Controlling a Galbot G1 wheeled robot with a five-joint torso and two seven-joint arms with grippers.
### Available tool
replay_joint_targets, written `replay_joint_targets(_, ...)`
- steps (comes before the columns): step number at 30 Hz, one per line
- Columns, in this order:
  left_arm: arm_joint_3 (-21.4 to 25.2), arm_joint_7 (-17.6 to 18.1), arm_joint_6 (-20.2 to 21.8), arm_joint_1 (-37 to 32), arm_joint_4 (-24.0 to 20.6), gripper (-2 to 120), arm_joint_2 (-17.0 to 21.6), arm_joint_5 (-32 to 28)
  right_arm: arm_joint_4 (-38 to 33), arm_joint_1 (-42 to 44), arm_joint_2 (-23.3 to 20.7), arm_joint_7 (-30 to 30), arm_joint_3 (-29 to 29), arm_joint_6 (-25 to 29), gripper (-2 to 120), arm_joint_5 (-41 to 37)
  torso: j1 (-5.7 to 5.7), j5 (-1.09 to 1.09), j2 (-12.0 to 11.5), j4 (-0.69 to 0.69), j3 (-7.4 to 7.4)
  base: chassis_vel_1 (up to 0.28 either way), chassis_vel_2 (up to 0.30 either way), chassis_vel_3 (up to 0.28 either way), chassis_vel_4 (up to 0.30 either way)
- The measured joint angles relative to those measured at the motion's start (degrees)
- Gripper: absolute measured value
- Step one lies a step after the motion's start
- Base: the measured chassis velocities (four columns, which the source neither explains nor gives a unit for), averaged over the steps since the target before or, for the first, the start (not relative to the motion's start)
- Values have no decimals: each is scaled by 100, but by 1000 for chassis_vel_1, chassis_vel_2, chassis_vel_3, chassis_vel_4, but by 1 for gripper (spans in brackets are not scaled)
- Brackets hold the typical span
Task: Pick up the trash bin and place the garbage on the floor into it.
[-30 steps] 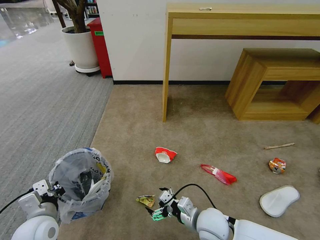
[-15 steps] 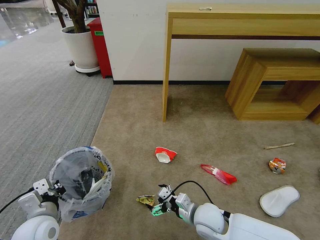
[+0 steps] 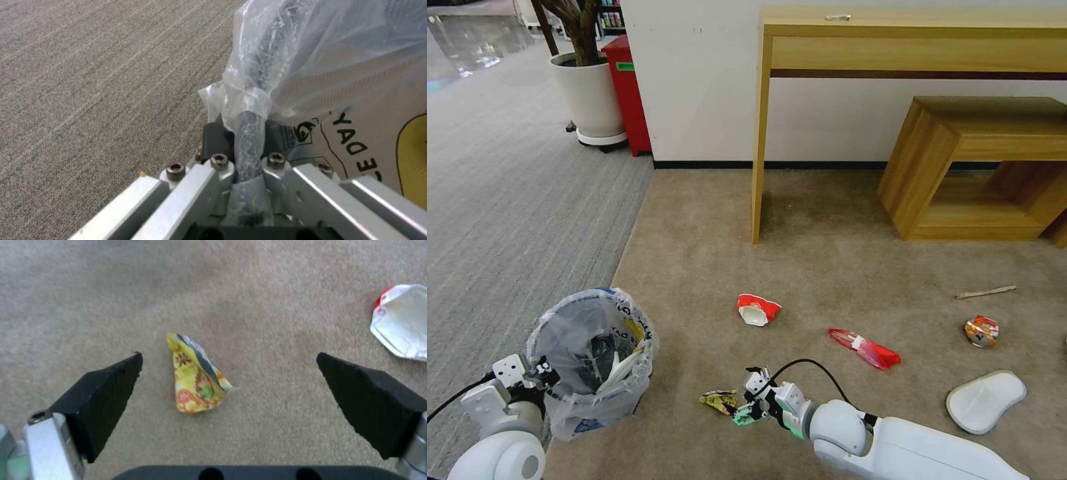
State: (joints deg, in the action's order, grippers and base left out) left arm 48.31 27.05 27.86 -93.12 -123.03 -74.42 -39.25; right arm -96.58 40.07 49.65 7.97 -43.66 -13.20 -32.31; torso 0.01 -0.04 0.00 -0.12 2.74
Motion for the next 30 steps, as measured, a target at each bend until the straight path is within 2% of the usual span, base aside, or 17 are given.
replay_joint_targets(30,87,1,-6,-118,-174,0,-126,6,1085,-257,439,-165,-392,360,95,137,0,0,0,0,0,0,0,0,0)
